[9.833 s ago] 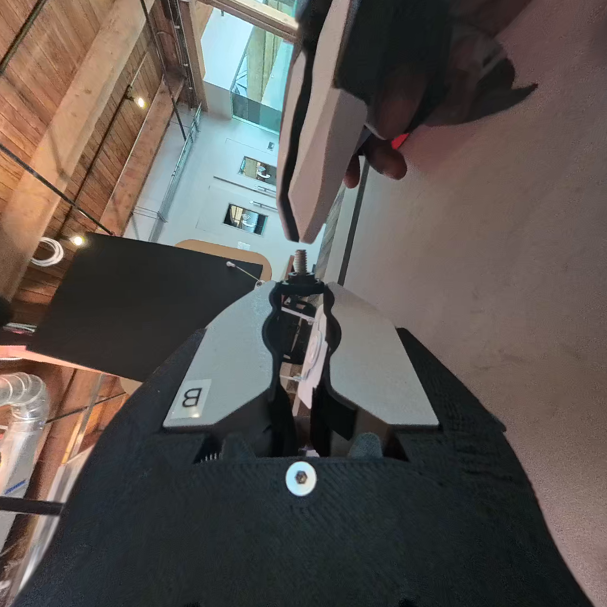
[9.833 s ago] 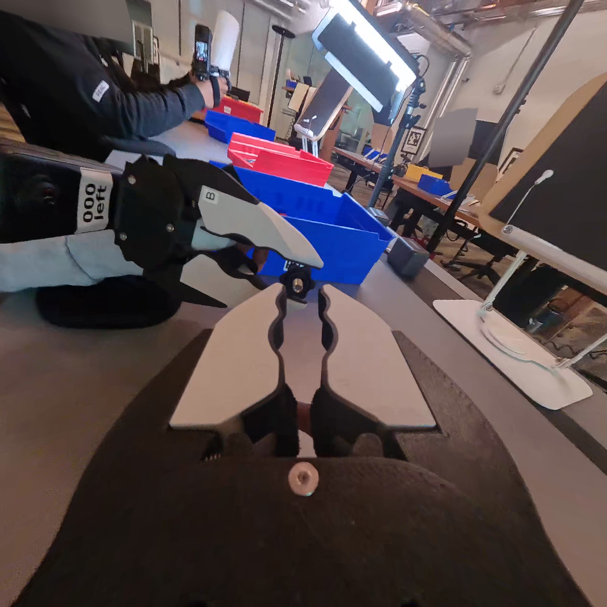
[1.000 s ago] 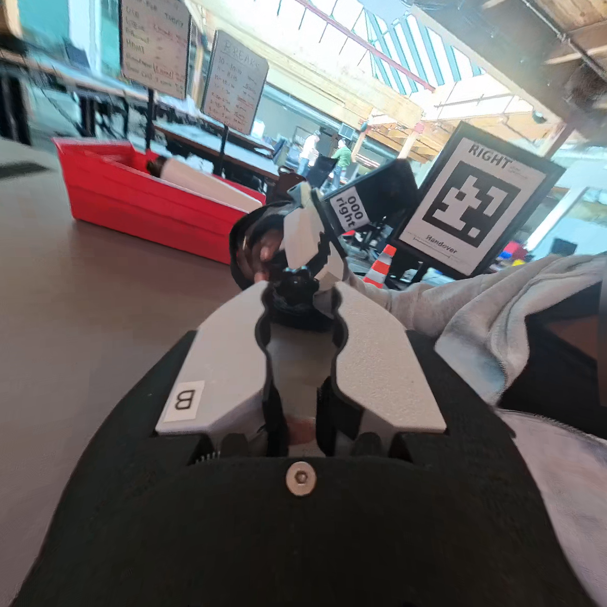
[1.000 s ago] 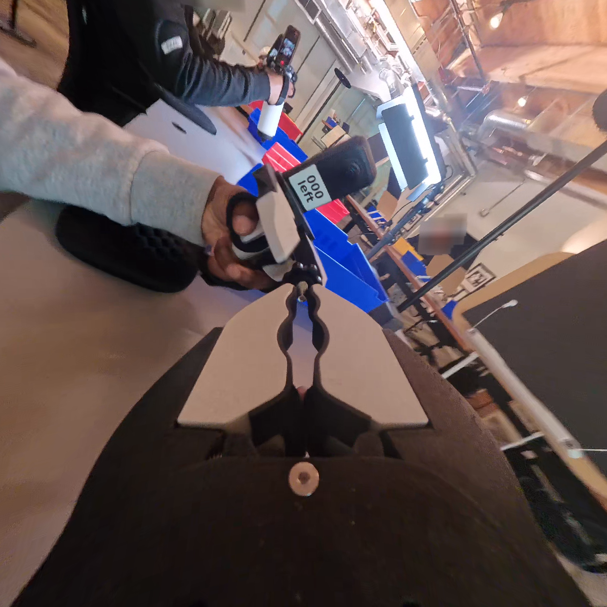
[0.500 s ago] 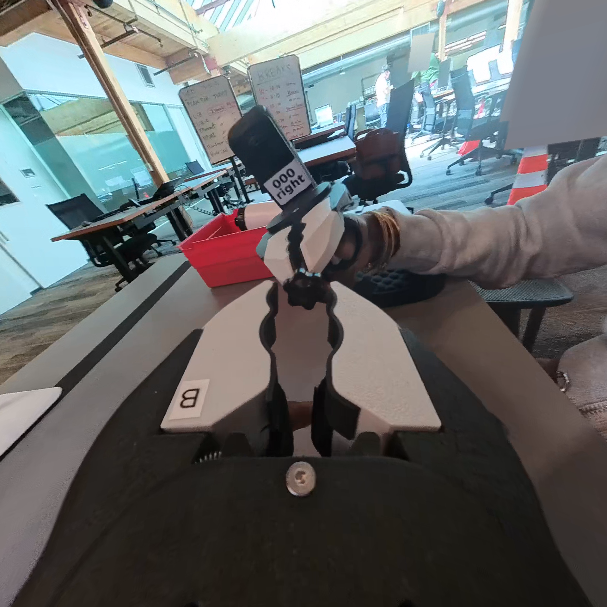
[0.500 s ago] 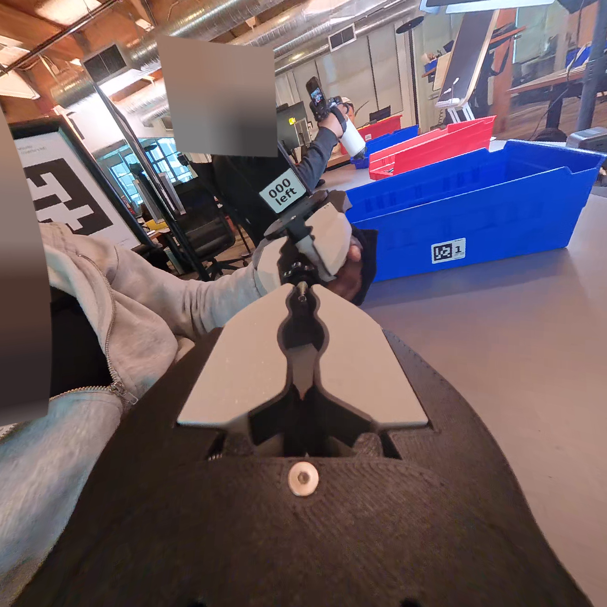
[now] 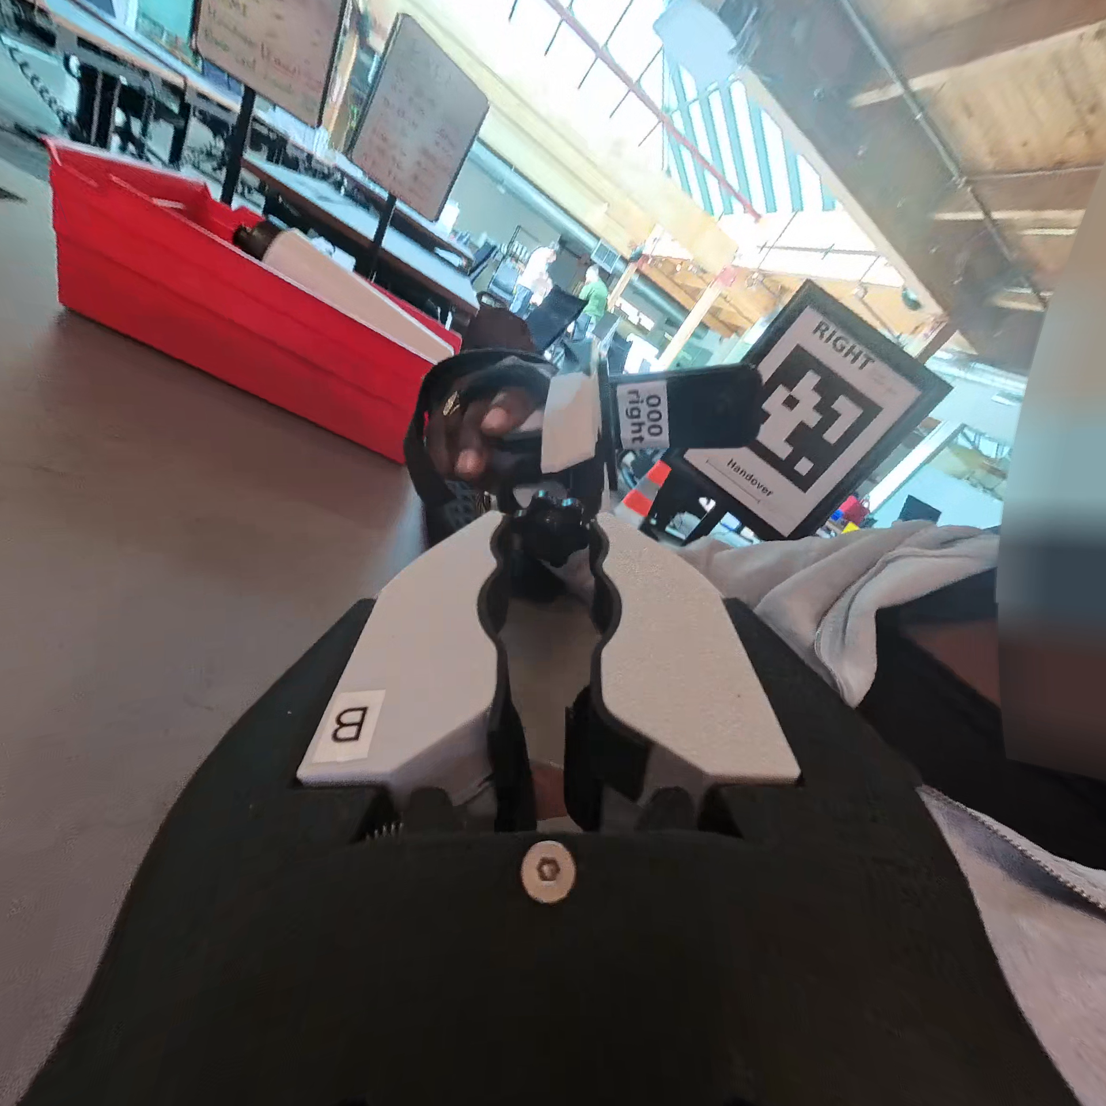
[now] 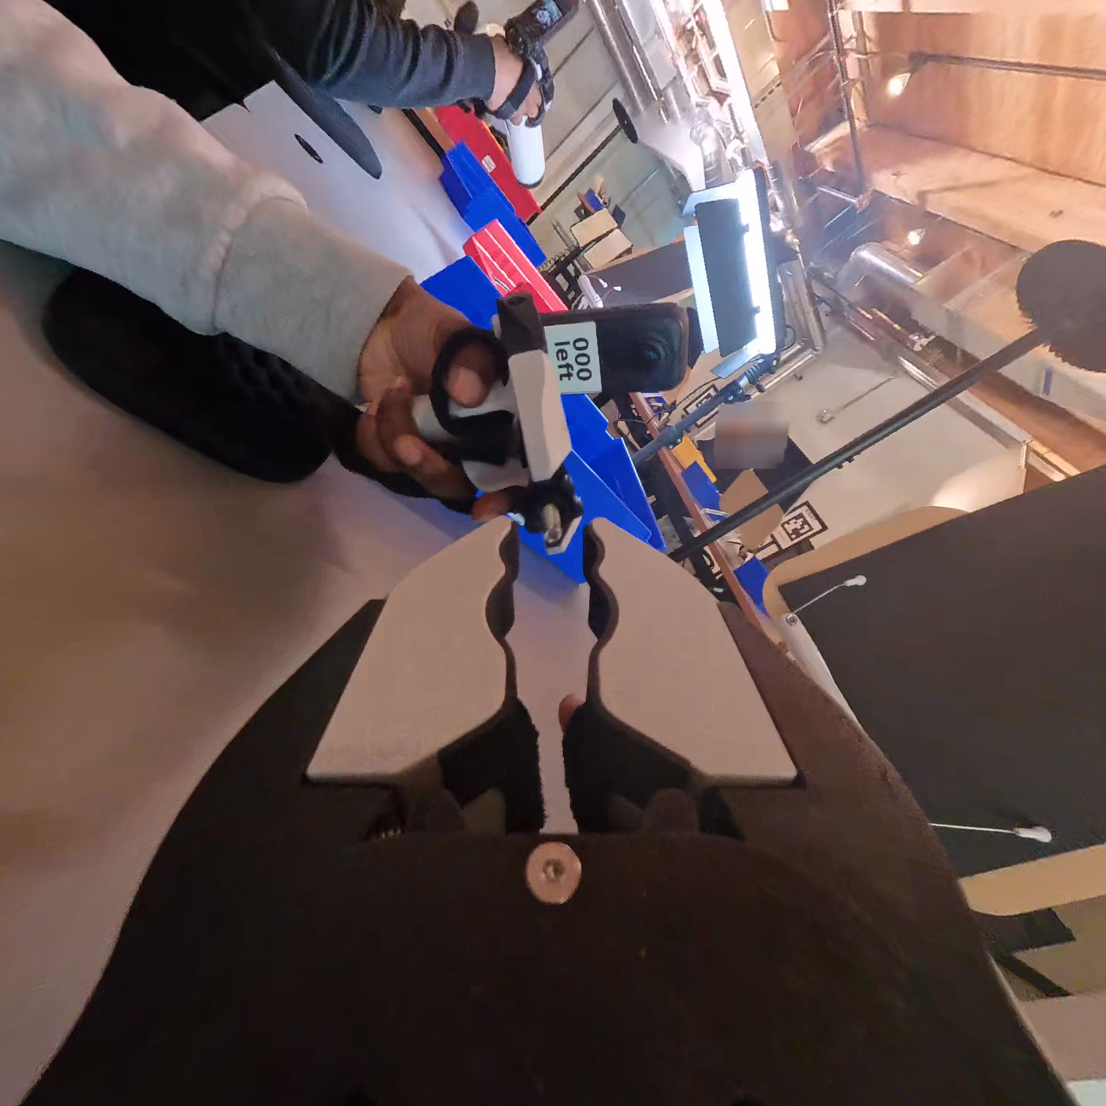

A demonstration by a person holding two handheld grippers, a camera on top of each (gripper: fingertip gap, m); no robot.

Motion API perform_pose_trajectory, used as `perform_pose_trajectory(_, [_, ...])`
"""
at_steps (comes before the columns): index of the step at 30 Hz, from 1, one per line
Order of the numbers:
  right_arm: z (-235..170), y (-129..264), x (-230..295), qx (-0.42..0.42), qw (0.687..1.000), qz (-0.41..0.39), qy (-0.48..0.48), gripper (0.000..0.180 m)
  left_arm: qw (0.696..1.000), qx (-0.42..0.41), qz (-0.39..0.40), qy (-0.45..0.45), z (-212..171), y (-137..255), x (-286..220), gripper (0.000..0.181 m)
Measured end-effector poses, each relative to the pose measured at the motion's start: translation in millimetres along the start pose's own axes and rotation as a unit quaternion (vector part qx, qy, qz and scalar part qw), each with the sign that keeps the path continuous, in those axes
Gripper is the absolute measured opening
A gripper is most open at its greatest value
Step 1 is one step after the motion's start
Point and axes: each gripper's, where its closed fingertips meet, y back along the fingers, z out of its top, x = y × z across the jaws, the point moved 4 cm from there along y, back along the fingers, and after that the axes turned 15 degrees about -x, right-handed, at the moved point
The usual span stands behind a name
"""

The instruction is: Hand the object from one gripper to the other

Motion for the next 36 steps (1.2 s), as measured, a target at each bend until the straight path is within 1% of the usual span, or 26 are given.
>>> perform_pose_trajectory(5, [-2, -1, 3, 0.004, 1.000, 0.011, 0.004, 0.010, 1.000, 0.012, -0.008, 0.009, -4, -2, -2, 0.023])
perform_pose_trajectory(7, [-2, -2, 4, 0.002, 1.000, 0.015, -0.001, 0.006, 1.000, 0.018, -0.008, -0.004, -4, -2, -2, 0.023])
perform_pose_trajectory(8, [-2, -2, 4, 0.002, 1.000, 0.015, -0.013, 0.006, 0.999, 0.018, -0.009, -0.030, -4, -2, -2, 0.024])
perform_pose_trajectory(10, [-1, -1, -1, -0.012, 0.998, 0.006, -0.067, 0.006, 0.992, 0.009, 0.000, -0.125, 0, -4, -4, 0.039])
perform_pose_trajectory(11, [-1, -1, -4, -0.021, 0.993, 0.002, -0.116, 0.006, 0.981, 0.009, 0.011, -0.192, 0, -5, -4, 0.046])
perform_pose_trajectory(12, [-3, 0, -7, -0.026, 0.983, -0.001, -0.181, 0.006, 0.963, 0.011, 0.018, -0.268, 0, -6, -5, 0.054])
perform_pose_trajectory(13, [-6, 1, -10, -0.029, 0.966, -0.003, -0.255, 0.006, 0.939, 0.011, 0.025, -0.343, 1, -7, -6, 0.056])
perform_pose_trajectory(14, [-10, 2, -13, -0.033, 0.943, -0.002, -0.332, 0.006, 0.913, 0.009, 0.031, -0.406, 2, -8, -7, 0.056])
perform_pose_trajectory(15, [-14, 4, -13, -0.038, 0.912, 0.003, -0.409, 0.006, 0.892, 0.011, 0.035, -0.450, 1, -9, -8, 0.055])
perform_pose_trajectory(16, [-17, 5, -13, -0.044, 0.877, 0.011, -0.479, 0.006, 0.881, 0.018, 0.037, -0.472, 0, -10, -8, 0.055])
perform_pose_trajectory(17, [-17, 6, -13, -0.057, 0.844, 0.023, -0.533, 0.006, 0.879, 0.026, 0.041, -0.475, -2, -11, -7, 0.054])
perform_pose_trajectory(18, [-17, 7, -13, -0.072, 0.820, 0.032, -0.566, 0.006, 0.882, 0.032, 0.045, -0.469, -3, -11, -4, 0.052])
perform_pose_trajectory(19, [-15, 7, -13, -0.083, 0.808, 0.035, -0.582, 0.006, 0.887, 0.036, 0.044, -0.459, -5, -11, -3, 0.047])
perform_pose_trajectory(20, [-14, 7, -13, -0.087, 0.805, 0.038, -0.586, 0.006, 0.891, 0.037, 0.041, -0.450, -5, -12, -3, 0.042])
perform_pose_trajectory(22, [-13, 6, -11, -0.079, 0.809, 0.044, -0.581, 0.006, 0.899, 0.028, 0.036, -0.436, -4, -12, -5, 0.030])
perform_pose_trajectory(24, [-12, 6, -11, -0.079, 0.812, 0.043, -0.576, 0.006, 0.907, 0.028, 0.025, -0.419, -4, -12, -8, 0.023])
perform_pose_trajectory(26, [-11, 5, -10, -0.080, 0.814, 0.044, -0.573, 0.006, 0.916, 0.032, 0.025, -0.398, -5, -12, -8, 0.022])
perform_pose_trajectory(27, [-11, 5, -10, -0.077, 0.822, 0.045, -0.562, 0.006, 0.922, 0.034, 0.026, -0.384, -5, -11, -7, 0.022])
perform_pose_trajectory(28, [-11, 5, -10, -0.074, 0.836, 0.044, -0.541, 0.006, 0.931, 0.030, 0.026, -0.363, -4, -11, -7, 0.022])
perform_pose_trajectory(29, [-11, 4, -10, -0.072, 0.858, 0.040, -0.508, 0.014, 0.943, 0.021, 0.027, -0.330, -2, -10, -7, 0.022])
perform_pose_trajectory(30, [-11, 4, -10, -0.066, 0.885, 0.031, -0.460, 0.025, 0.958, 0.010, 0.027, -0.285, 1, -8, -6, 0.022])
perform_pose_trajectory(31, [-9, 3, -11, -0.059, 0.915, 0.020, -0.398, 0.032, 0.974, 0.002, 0.025, -0.225, 2, -6, -5, 0.022])
perform_pose_trajectory(33, [-2, 4, -11, -0.052, 0.968, -0.001, -0.244, 0.032, 0.996, -0.013, 0.001, -0.087, 4, -3, -5, 0.022])
perform_pose_trajectory(34, [3, 4, -9, -0.053, 0.985, -0.006, -0.167, 0.028, 0.999, -0.024, -0.020, -0.036, 5, -2, -7, 0.022])
perform_pose_trajectory(35, [9, 4, -6, -0.054, 0.993, -0.004, -0.101, 0.026, 0.999, -0.030, -0.037, -0.011, 6, -2, -9, 0.022])
perform_pose_trajectory(36, [12, 3, -3, -0.048, 0.997, 0.000, -0.054, 0.026, 0.999, -0.025, -0.040, -0.007, 5, -3, -10, 0.022])
